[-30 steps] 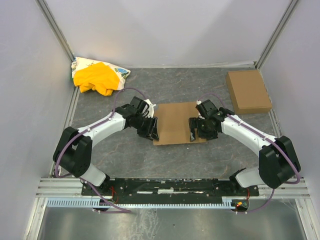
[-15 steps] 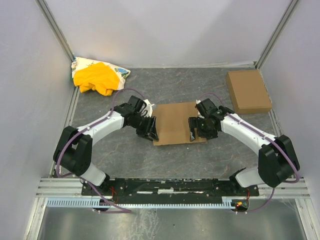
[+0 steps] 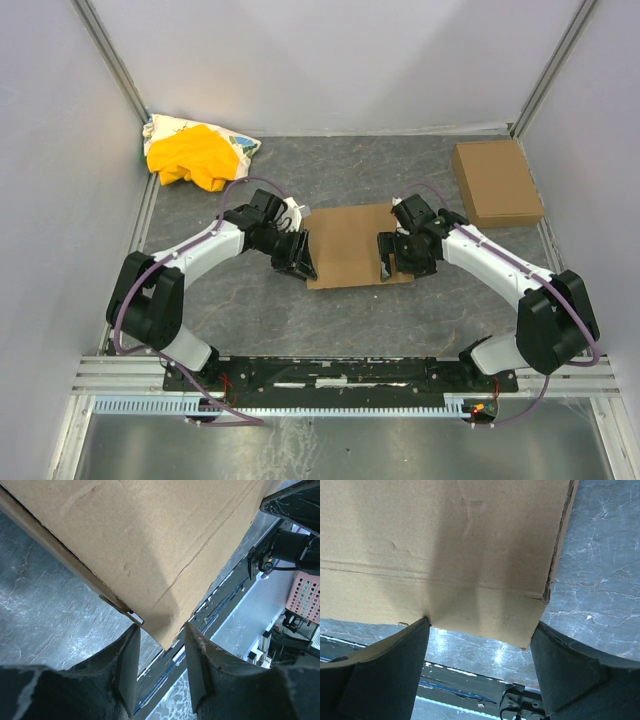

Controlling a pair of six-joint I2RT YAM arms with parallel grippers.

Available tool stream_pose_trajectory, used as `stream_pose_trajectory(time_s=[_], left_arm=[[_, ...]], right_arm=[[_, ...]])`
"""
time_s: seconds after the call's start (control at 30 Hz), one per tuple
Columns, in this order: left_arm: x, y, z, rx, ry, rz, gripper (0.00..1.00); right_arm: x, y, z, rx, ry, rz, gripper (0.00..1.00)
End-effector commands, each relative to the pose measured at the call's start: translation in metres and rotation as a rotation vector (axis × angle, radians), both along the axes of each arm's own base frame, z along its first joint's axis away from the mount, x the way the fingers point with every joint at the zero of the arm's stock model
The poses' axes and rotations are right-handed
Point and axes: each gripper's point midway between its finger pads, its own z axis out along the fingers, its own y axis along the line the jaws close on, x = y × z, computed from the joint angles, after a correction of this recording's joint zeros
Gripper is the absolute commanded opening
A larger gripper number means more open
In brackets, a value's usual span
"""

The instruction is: Fold the paper box

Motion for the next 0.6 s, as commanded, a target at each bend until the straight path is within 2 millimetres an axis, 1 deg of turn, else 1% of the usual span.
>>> stream_pose_trajectory(time_s=[0.0, 0.33, 0.57], left_arm=[[0.0018, -0.0226, 0.0244, -0.163, -0.020, -0.056, 0.46], [-0.0018, -0.0242, 0.0270, -0.209, 0.009, -0.053, 0.45], [-0.0032, -0.0240, 0.0272, -0.241, 0.032, -0.042, 0.45]], right_arm=[[0.0157, 0.0228, 0.0176, 0.092, -0.049, 0.025, 0.87], [0.0160, 0.0221, 0.0108, 0.086, -0.022, 0.027, 0.87], [0.0181, 0.0192, 0.0154, 0.087, -0.032, 0.017, 0.89]])
